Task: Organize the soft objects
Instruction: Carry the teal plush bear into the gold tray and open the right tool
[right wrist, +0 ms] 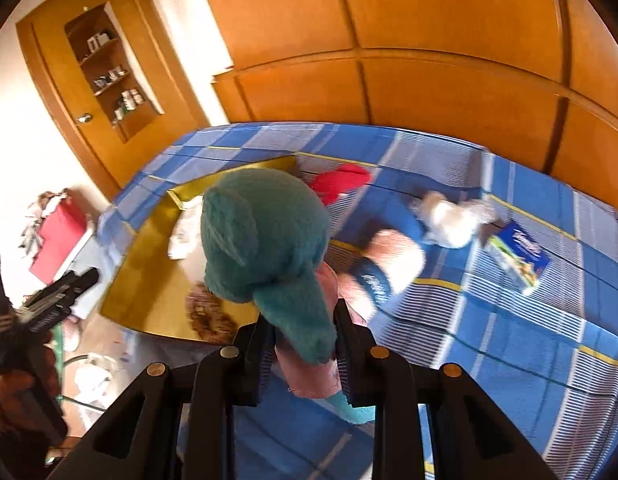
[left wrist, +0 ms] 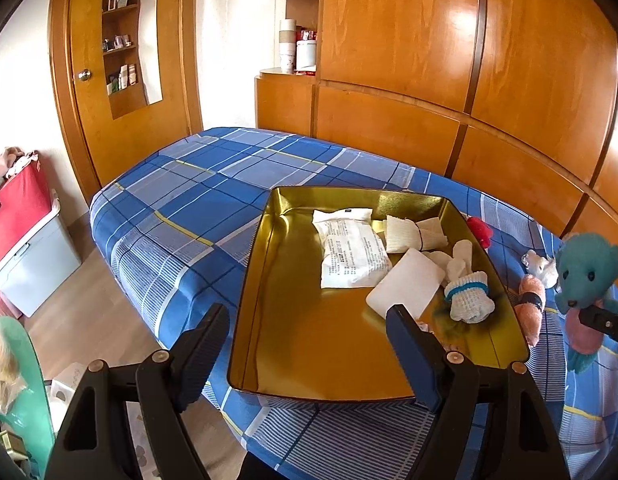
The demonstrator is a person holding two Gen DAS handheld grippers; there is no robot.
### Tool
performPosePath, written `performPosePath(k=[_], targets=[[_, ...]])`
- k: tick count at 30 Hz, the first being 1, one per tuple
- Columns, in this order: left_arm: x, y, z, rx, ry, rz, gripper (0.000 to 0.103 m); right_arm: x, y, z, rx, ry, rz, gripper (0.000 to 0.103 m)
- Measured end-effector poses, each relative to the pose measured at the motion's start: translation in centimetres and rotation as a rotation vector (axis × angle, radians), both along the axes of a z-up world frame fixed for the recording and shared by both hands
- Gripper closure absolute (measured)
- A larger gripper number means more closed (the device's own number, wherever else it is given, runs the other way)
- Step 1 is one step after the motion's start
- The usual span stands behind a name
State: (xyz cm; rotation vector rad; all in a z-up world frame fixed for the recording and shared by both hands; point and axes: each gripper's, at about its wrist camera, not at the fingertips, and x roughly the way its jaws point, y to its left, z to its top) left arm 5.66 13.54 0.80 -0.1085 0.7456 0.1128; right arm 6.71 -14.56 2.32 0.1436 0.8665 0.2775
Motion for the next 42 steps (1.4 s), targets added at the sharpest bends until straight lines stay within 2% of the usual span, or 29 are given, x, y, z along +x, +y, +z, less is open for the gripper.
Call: performPosePath(k=[7, 14, 18, 25, 30, 31, 33, 42], targets=[[-0.1, 0.8, -0.1, -0.007, 0.0, 0.016, 0.022, 1.6, 4.3, 1.6, 0.095, 0.017, 0.124, 0.077], [0.0, 3.0, 0.2, -0.016, -0.014, 0.073, 0.022, 4.7, 10.0, 1.3, 0.173, 0.113, 0.261, 0.077], [0.0, 5.0, 0.4, -0.023, -0.021, 0.124, 0.022, 7.2, 13.6, -0.4, 0.233, 0.203, 0.294, 0.077], [-0.2, 7.7, 0.1, -0.028, -0.018, 0.193, 0.022, 11.0, 18.1, -5.0, 0.335, 0.375, 0.248, 0.075], [-0.2, 8.6, -0.5, -0.034, -0.003, 0.214, 0.022, 12.4, 20.2, -7.8, 0.331, 0.445, 0.2, 0.067], [-0.2, 8.7, -0.6, -0.034, -0.001, 0.214, 0.022, 12.7, 20.4, -8.0, 0.318, 0.447, 0.191, 0.067], [-0.2, 8.8, -0.8, -0.035, 0.006, 0.214, 0.022, 12.9, 20.5, -8.4, 0.318, 0.451, 0.18, 0.059], [-0.2, 8.1, -0.7, -0.024, 0.0, 0.201, 0.022, 12.1, 19.8, -6.0, 0.291, 0.346, 0.19, 0.059]])
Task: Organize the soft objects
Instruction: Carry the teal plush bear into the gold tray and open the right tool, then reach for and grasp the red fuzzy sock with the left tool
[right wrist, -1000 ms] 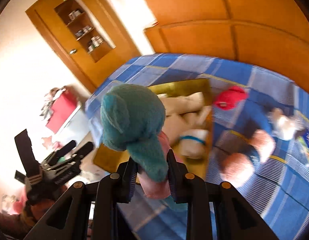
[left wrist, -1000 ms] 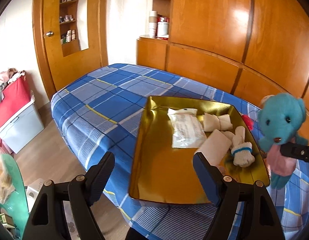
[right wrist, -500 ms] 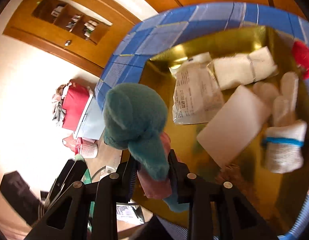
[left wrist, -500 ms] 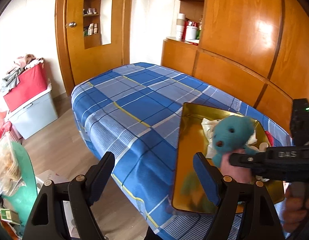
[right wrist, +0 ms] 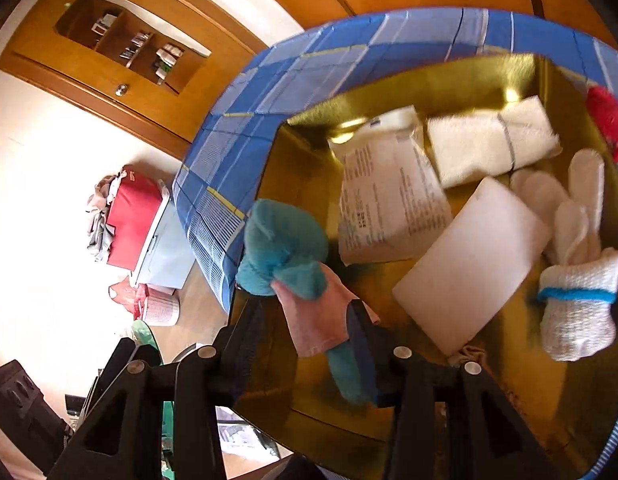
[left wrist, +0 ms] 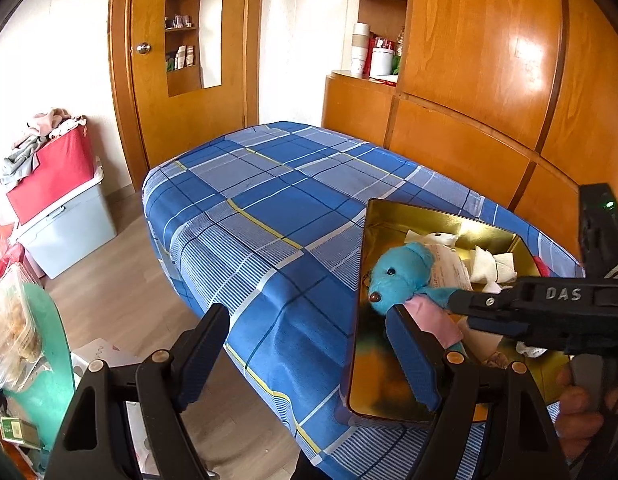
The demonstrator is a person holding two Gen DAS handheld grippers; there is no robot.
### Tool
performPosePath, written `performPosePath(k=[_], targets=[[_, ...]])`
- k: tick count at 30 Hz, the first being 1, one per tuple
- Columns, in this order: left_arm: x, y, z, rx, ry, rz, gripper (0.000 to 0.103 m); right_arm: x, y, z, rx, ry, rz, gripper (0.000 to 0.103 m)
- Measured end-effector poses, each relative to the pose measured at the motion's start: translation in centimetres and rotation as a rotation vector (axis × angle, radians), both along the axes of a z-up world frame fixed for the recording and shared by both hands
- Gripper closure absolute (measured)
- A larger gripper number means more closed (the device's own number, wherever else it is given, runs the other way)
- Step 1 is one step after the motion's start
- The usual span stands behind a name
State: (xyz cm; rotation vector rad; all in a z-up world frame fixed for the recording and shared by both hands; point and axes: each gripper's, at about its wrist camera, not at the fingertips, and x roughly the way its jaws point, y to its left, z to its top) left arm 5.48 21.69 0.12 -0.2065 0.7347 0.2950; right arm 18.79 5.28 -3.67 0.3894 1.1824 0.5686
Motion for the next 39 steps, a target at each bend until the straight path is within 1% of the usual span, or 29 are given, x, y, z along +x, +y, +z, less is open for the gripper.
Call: performPosePath(k=[7, 12, 15, 18, 22, 31, 39], targets=[[-0.2, -1.0, 0.6, 0.016, -0.013, -0.021, 0.021, -1.8, -1.3, 2.4, -0.054, -0.118, -0.006, 0.059], [-0.4, -2.3, 1.1, 0.029, -0.023, -0.053, 0.021, -3.6, -2.6, 4.0, -0.137, -0.231, -0.025, 0.059], [-0.6, -3.2, 1.4, 0.041, -0.027, -0.078, 0.02, -5.0, -3.5, 5.1, -0.211, -0.316, -0.034, 0.059], [-0.6, -4.3, 1.6, 0.053, -0.029, -0.106, 0.02, -6.1, -4.7, 6.0, -0.267, -0.378, -0.049, 0.059], [-0.7, -5.6, 1.8, 0.064, -0.03, -0.138, 0.02, -7.2, -6.6, 6.8, -0.315, -0.433, -0.077, 0.059], [-0.5, -8.5, 2.3, 0.097, -0.028, -0.212, 0.02, -8.9, -12.4, 7.7, -0.384, -0.481, -0.168, 0.059], [0.1, -11.1, 2.4, 0.126, -0.02, -0.272, 0.02, -9.6, -19.3, 7.4, -0.456, -0.459, -0.287, 0.059]])
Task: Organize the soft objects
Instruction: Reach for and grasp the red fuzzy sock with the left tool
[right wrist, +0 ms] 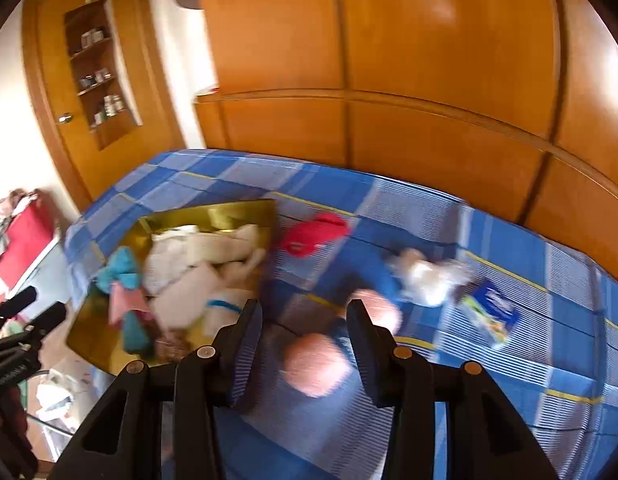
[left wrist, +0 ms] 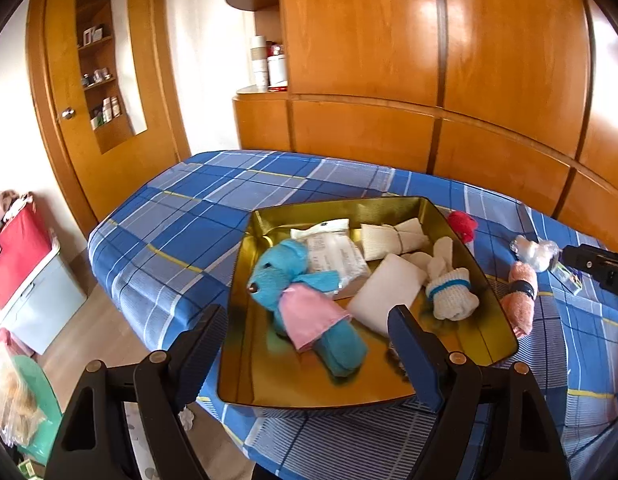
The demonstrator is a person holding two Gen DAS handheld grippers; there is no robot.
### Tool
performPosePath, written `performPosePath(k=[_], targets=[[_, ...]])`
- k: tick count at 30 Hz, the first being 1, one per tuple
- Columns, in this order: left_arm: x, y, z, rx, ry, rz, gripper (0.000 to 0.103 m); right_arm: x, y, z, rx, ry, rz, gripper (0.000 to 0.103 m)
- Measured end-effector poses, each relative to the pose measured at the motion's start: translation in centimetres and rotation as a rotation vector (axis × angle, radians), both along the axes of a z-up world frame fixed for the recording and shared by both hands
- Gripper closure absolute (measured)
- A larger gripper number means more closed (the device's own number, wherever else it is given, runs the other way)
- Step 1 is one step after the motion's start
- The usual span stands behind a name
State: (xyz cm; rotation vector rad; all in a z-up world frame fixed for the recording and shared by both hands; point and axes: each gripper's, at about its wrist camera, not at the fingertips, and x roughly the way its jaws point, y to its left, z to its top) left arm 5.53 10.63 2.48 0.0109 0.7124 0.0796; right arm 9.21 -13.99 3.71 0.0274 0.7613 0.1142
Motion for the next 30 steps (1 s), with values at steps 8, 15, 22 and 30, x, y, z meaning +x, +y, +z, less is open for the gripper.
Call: performPosePath(k=[8, 15, 22, 30], targets=[[0.7, -2.5, 0.0, 0.027, 0.013, -0.063, 0.019, -1.0, -6.1, -1.0, -0.064, 0.007, -0.113, 0.059], [1.5, -4.9, 0.2, 0.067, 0.019, -0.114, 0.018, -1.7, -11.1, -3.6, -0.06, 0.028, -0.229, 0.059], [2.6, -7.7, 0.5, 0.116, 0.024, -0.172, 0.018, -1.9, -14.0, -5.1, 0.022, 0.055, -0.297, 0.059], [4.5, -10.4, 0.6, 0.144, 0.043, -0.231, 0.011, -1.9, -14.0, -4.7, 0.049, 0.044, -0.291, 0.059]])
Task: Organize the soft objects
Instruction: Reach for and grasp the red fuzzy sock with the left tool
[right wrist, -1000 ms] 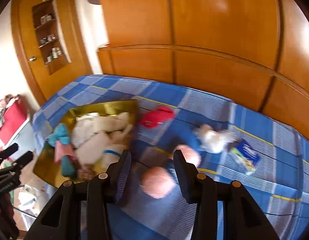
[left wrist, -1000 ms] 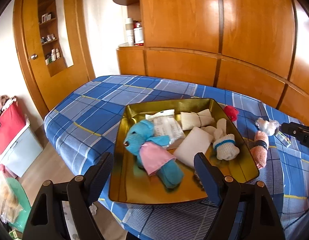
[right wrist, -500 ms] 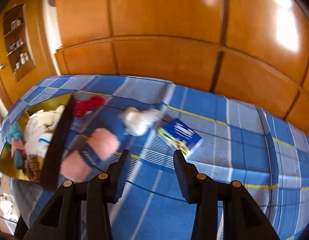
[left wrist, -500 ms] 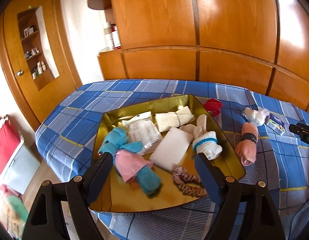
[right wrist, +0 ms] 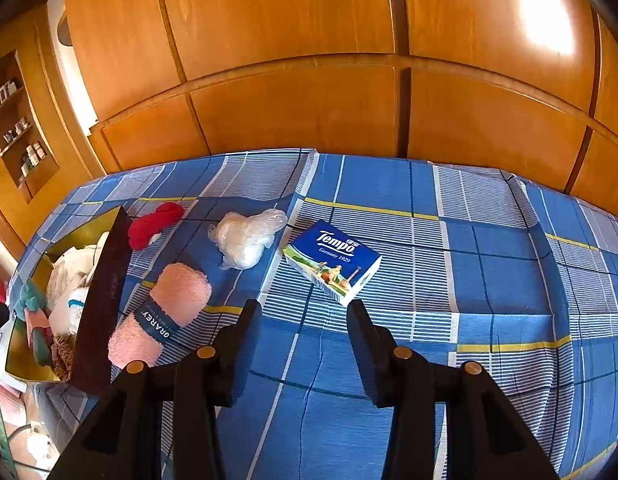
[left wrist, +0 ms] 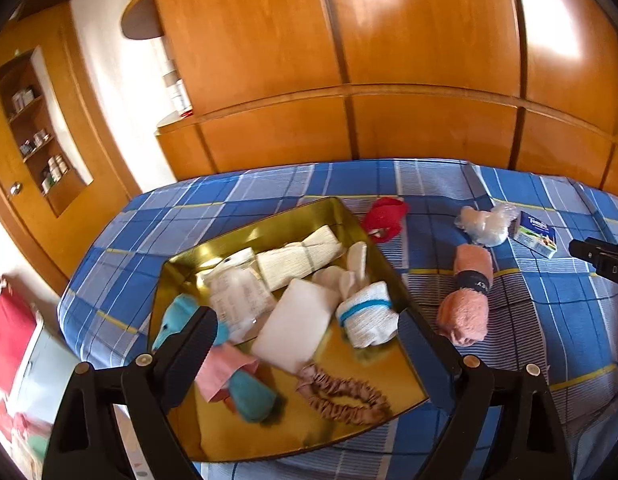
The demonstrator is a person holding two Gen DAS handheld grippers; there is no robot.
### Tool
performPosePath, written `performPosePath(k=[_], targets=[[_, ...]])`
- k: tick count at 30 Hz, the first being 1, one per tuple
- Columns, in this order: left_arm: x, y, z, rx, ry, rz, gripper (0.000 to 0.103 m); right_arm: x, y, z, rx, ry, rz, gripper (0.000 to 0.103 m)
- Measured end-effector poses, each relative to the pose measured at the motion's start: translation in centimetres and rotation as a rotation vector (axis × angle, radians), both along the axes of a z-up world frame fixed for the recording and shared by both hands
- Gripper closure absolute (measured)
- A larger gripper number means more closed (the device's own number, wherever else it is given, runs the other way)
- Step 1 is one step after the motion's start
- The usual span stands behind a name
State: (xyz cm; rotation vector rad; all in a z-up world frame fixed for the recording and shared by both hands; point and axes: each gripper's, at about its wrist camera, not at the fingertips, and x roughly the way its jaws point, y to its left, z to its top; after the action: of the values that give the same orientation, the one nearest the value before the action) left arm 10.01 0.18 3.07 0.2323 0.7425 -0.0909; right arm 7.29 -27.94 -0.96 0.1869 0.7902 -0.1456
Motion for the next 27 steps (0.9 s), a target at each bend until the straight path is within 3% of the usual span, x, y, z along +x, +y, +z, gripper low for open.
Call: performPosePath(k=[6, 12, 17, 22, 27], targets=[[2.3, -1.8, -0.1, -0.004, 0.042, -0.05, 0.011, 0.0, 0.2, 0.0, 0.01, 0.006, 0.005, 0.059], [6.9, -3.3, 0.5, -0.057, 0.114, -0.092, 0.011, -0.2, 0.0, 0.6, 0.033, -0.017, 0.003, 0.059], [10.8, -6.3, 0.6, -0.003, 0.116, -0.157, 0.011, -0.2, -0.4, 0.8, 0.069, -0.023, -0.004, 0.058], [15.0, -9.9, -1.2, 0.058, 0.16, -0.231, 0.017, -0.3, -0.4, 1.1, 0.073, -0.033, -0.005, 0.058], [19.0, -11.7, -4.6, 0.072, 0.267, -0.227, 0.023, -0.3, -0.5, 1.1, 0.085, -0.03, -0.006, 0.058]])
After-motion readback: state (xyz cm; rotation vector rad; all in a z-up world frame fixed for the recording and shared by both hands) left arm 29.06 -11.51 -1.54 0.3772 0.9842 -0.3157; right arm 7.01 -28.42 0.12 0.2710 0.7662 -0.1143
